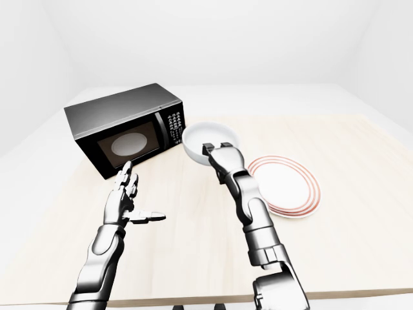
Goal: Pick up the white bowl and put it on the plate.
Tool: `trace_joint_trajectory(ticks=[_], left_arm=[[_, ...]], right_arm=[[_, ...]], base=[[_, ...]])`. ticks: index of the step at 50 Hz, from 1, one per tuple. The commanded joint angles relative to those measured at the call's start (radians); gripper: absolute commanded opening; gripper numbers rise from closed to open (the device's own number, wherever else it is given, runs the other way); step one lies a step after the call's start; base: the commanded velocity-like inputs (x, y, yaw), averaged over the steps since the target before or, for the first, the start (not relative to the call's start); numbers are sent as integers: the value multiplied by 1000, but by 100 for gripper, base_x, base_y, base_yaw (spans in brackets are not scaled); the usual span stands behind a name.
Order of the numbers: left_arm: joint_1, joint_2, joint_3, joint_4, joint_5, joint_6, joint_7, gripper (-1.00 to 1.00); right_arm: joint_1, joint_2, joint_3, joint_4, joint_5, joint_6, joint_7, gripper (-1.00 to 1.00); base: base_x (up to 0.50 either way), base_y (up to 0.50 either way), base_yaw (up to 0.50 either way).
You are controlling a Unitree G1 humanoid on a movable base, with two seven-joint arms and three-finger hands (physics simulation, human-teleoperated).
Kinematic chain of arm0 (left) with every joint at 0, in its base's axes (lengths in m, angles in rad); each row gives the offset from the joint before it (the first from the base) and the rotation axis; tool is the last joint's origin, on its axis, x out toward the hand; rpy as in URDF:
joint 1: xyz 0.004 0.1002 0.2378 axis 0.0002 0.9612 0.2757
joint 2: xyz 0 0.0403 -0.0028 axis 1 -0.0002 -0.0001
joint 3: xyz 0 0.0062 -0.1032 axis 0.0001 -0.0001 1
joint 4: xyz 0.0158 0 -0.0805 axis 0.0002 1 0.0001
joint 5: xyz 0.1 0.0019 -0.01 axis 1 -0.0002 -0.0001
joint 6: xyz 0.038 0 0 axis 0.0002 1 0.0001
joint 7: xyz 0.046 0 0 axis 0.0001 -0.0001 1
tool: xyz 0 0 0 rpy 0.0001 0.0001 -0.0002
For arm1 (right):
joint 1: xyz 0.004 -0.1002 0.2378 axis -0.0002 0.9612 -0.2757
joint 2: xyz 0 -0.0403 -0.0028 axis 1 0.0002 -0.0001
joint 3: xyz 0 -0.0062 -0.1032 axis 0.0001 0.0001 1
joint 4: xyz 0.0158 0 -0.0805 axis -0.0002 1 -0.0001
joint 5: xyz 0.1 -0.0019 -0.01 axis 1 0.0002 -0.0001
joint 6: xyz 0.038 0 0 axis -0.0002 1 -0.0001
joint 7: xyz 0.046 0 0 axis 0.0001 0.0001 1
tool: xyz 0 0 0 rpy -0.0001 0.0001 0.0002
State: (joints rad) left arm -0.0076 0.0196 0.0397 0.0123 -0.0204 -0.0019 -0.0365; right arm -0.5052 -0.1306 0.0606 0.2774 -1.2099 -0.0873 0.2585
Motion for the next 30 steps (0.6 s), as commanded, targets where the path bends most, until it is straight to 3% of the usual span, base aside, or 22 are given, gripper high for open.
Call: trace_joint_trajectory(ticks=[1, 30], left_arm=[[0, 0, 0, 0, 0, 0, 0, 100], [0, 0, 0, 0, 0, 1, 0, 100]], right_arm=[[-3, -48, -38, 1, -12, 0, -33, -100], [10, -138, -93, 95, 50, 0, -97, -100]], base=[[0, 0, 0], [0, 0, 0]])
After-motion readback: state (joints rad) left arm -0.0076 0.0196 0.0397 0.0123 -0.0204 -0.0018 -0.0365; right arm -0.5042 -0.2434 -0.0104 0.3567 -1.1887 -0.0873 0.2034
